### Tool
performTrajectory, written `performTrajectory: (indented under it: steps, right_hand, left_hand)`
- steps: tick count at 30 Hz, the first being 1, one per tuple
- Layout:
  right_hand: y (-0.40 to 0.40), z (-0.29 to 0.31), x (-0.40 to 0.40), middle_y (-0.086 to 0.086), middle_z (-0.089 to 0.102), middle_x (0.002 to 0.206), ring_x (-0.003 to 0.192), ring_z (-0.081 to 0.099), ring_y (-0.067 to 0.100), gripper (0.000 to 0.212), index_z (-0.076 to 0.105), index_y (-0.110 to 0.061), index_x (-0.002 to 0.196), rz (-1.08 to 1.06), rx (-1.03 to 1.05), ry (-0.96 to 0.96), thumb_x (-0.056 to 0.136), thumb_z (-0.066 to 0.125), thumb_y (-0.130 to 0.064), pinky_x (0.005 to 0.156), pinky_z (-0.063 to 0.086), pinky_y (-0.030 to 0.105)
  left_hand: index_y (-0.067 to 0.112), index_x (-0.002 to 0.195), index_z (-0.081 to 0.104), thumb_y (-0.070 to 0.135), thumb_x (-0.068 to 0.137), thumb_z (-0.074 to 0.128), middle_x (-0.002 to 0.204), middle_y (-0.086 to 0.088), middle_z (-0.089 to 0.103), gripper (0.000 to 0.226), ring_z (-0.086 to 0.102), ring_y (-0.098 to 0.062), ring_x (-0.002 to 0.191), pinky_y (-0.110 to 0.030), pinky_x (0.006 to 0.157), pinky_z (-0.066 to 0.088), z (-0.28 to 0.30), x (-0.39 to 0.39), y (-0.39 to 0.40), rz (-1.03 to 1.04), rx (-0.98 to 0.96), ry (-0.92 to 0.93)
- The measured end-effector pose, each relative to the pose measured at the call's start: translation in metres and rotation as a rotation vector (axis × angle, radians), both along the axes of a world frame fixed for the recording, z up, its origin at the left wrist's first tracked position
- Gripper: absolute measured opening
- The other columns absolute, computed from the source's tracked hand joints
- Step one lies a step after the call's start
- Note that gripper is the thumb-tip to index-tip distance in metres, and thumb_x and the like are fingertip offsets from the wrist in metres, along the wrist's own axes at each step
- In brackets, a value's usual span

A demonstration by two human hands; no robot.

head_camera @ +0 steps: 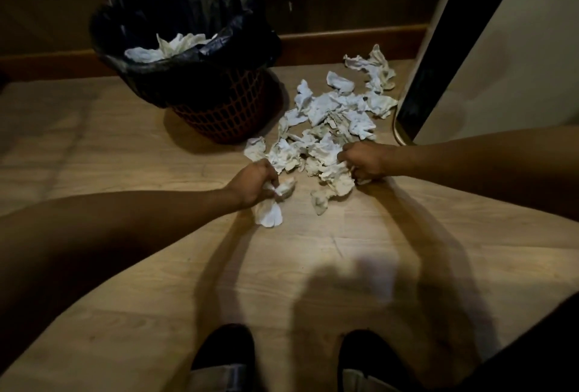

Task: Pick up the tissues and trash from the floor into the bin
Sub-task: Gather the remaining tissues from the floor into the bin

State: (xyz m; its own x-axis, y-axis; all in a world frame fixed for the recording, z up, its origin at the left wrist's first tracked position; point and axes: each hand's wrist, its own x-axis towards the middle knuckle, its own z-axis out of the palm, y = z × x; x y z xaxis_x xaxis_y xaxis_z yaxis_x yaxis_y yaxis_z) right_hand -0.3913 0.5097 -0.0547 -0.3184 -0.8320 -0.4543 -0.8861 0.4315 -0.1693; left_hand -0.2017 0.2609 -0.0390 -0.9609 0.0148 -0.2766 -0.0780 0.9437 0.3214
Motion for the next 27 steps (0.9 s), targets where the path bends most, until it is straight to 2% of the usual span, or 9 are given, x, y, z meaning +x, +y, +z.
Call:
performTrajectory:
  steps: [2,4,7,9,12,15,20,23,27]
  right_hand:
    - [0.003,0.002,-0.003,0.016,0.058,0.120,0.107,0.058,0.032,0.053,0.056,-0.007,0.129,-0.023,-0.019,-0.018,0.078,0.070,-0.010,0.083,0.049,0.035]
    - [0.008,0.002,-0.005,0.017,0.059,0.118,0.107,0.058,0.034,0.053,0.058,-0.006,0.128,-0.041,-0.050,-0.032,0.076,0.070,-0.009,0.082,0.047,0.035]
    - [0.019,0.004,-0.005,0.016,0.060,0.114,0.104,0.058,0.033,0.048,0.059,-0.007,0.123,-0.064,-0.078,-0.044,0.076,0.071,-0.010,0.077,0.041,0.031]
    - [0.026,0.008,-0.008,0.014,0.060,0.112,0.102,0.058,0.031,0.046,0.059,-0.010,0.121,-0.090,-0.093,-0.049,0.077,0.072,-0.014,0.075,0.039,0.029]
    - [0.040,0.013,-0.010,0.010,0.060,0.113,0.102,0.058,0.028,0.046,0.059,-0.014,0.121,-0.127,-0.120,-0.020,0.078,0.073,-0.020,0.078,0.045,0.030]
    - [0.053,0.020,-0.012,0.009,0.062,0.113,0.103,0.059,0.027,0.045,0.060,-0.014,0.119,-0.172,-0.119,0.016,0.077,0.073,-0.020,0.081,0.050,0.032]
    - [0.047,0.050,-0.017,0.009,0.065,0.104,0.094,0.062,0.027,0.036,0.064,-0.013,0.109,-0.203,-0.118,0.078,0.075,0.074,-0.018,0.073,0.047,0.029]
    - [0.036,0.068,-0.022,0.007,0.066,0.098,0.090,0.063,0.027,0.030,0.065,-0.015,0.102,-0.231,-0.141,0.136,0.075,0.074,-0.019,0.073,0.052,0.034]
    - [0.017,0.101,-0.023,0.007,0.067,0.095,0.088,0.063,0.025,0.024,0.065,-0.013,0.099,-0.341,-0.297,0.144,0.078,0.075,-0.016,0.073,0.053,0.035]
  left_hand:
    - [0.015,0.095,0.074,0.024,0.075,0.083,0.129,-0.008,0.053,0.024,0.049,-0.028,0.121,-0.028,0.098,0.039,0.006,-0.020,0.001,0.014,-0.041,0.042]
    - [0.022,0.090,0.076,0.032,0.072,0.084,0.149,-0.005,0.041,0.023,0.030,-0.034,0.138,-0.040,0.113,0.030,0.006,-0.039,0.001,0.012,-0.098,0.011]
    - [0.033,0.083,0.073,0.040,0.066,0.086,0.160,-0.003,0.029,0.022,0.014,-0.035,0.148,-0.052,0.118,0.020,-0.004,-0.060,-0.006,-0.037,-0.103,-0.101]
    - [0.029,0.085,0.071,0.031,0.069,0.086,0.155,-0.006,0.039,0.022,0.025,-0.029,0.147,-0.038,0.115,0.028,-0.012,-0.064,-0.004,-0.047,-0.026,-0.142]
    - [0.010,0.112,0.068,0.016,0.074,0.082,0.135,-0.011,0.059,0.040,0.053,-0.026,0.128,-0.022,0.093,0.038,-0.021,-0.058,0.002,-0.082,0.003,-0.181]
    - [0.011,0.095,0.069,0.020,0.077,0.080,0.125,-0.012,0.063,0.022,0.059,-0.029,0.115,-0.024,0.083,0.039,-0.020,-0.047,0.004,-0.121,-0.029,-0.159]
    - [0.017,0.096,0.064,0.030,0.077,0.080,0.101,-0.006,0.070,0.028,0.063,-0.025,0.097,-0.030,0.075,0.045,0.007,-0.032,-0.003,-0.137,-0.038,-0.134]
    - [0.017,0.101,0.055,0.029,0.077,0.079,0.103,-0.007,0.066,0.036,0.062,-0.028,0.096,-0.038,0.079,0.051,0.033,-0.032,-0.009,-0.101,0.003,-0.059]
    - [0.022,0.127,0.049,0.039,0.080,0.075,0.121,-0.010,0.064,0.057,0.062,-0.029,0.110,-0.042,0.092,0.054,0.071,-0.036,-0.013,-0.064,0.010,0.043]
